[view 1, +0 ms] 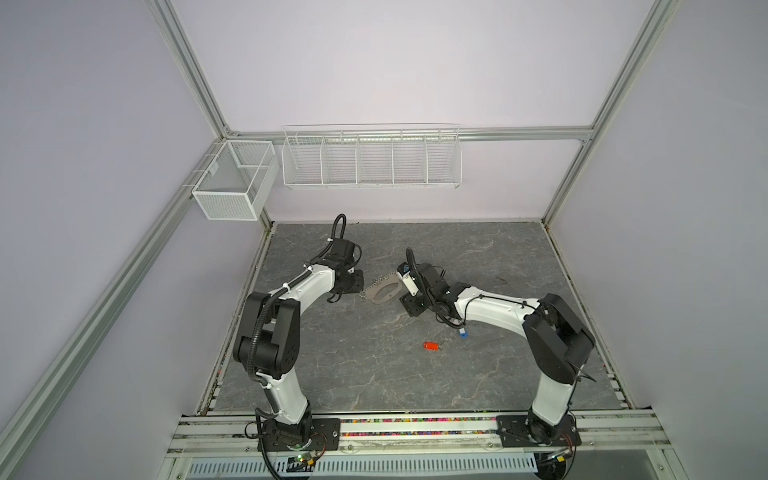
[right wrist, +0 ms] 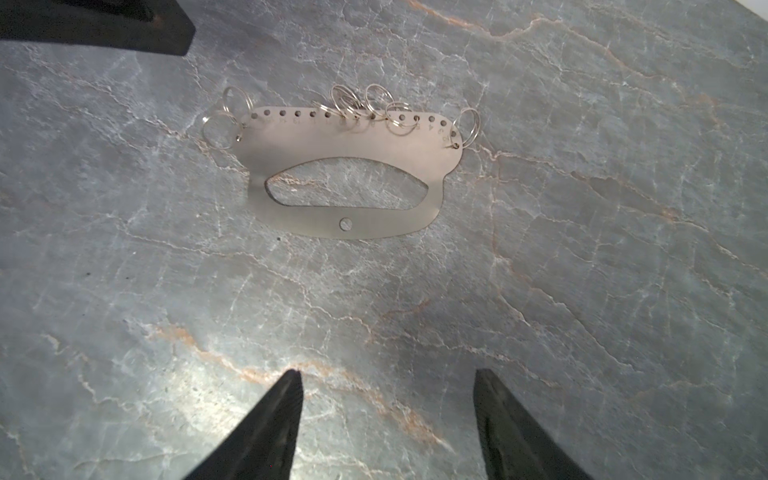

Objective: Put the keys on the keyring
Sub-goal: 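Lower the left gripper onto a plate-edge split ring while the right approaches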

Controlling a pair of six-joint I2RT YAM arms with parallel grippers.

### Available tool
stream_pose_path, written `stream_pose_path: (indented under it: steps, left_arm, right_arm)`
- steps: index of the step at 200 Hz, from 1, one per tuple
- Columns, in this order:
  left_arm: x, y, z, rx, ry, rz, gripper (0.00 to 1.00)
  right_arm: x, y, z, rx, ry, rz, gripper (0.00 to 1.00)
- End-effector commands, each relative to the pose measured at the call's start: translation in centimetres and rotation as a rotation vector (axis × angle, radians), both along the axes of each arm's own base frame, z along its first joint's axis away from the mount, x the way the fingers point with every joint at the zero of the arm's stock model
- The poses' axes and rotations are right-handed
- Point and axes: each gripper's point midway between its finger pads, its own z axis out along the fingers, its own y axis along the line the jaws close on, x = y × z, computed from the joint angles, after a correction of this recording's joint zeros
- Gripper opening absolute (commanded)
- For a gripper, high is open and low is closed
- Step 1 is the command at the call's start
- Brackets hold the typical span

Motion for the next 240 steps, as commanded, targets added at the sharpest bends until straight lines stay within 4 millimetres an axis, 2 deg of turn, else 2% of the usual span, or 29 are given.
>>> stream_pose_path:
  steps: [1,65,123,181,240]
  left_arm:
    - [-0.1,-1.1,0.5,-0.061,0.03,-0.025,0.29]
    - [-1.9,-1.8,-1.4,-0.057,0.109,-0.106,0.28]
    - [-2.1,-2.1,-2.8,0.052,0.134,-0.152,0.2]
    - [-1.9,-1.8,-3.0,0.085,0.143,-0.157,0.12]
    - [-1.9,-2.1,-3.3,0.125,0.149,-0.172,0.15]
  right_arm:
    - [0.9,-0.8,-0.5,0.009,0.037,-0.022,0.68]
    - [2.9,-2.0,-1.0,0.074,0.094,-0.062,0.67]
    - [3.1,-1.7,-1.8,0.081,0.119,-0.043,0.65]
    - [3.1,-1.9,-2.1,0.076,0.128,-0.042,0.64]
    - [2.9,-1.8,-2.2,0.078,0.136,-0.037,0.64]
